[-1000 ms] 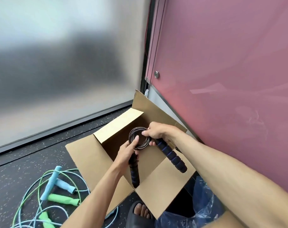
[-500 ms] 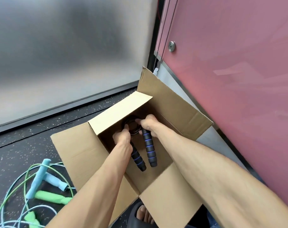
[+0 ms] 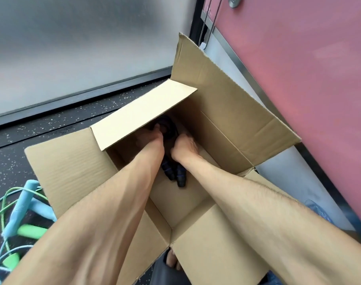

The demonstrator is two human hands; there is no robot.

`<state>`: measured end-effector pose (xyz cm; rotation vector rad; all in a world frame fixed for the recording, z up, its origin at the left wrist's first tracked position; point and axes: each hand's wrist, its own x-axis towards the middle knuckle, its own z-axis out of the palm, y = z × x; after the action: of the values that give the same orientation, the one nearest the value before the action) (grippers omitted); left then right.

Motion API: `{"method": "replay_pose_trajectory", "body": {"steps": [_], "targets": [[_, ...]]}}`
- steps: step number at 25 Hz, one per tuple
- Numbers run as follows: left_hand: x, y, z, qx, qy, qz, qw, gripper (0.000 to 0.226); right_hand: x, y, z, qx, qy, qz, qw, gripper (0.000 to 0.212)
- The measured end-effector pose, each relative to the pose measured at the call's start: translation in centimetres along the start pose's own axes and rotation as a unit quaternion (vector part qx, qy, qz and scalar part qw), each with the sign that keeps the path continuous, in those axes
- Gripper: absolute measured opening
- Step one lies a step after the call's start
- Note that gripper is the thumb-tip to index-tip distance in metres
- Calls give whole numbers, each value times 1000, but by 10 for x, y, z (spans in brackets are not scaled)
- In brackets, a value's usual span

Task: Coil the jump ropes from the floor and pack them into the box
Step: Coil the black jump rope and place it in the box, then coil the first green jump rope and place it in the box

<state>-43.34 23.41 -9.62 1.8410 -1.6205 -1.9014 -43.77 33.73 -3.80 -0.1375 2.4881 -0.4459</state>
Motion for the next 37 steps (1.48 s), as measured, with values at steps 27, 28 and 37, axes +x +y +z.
{"method": "replay_pose_trajectory", "body": {"steps": [27, 28, 37], "targets": [[-100, 97, -135, 452, 68, 400, 794, 61, -87, -5, -76, -229, 229, -184, 928, 81], [-92, 94, -140, 492, 36, 363, 790, 61, -84, -4, -78, -252, 225, -163, 927, 83], [-78, 71, -181, 461, -16, 402, 791, 51, -107, -35, -53, -227, 210, -254, 916, 37]]}}
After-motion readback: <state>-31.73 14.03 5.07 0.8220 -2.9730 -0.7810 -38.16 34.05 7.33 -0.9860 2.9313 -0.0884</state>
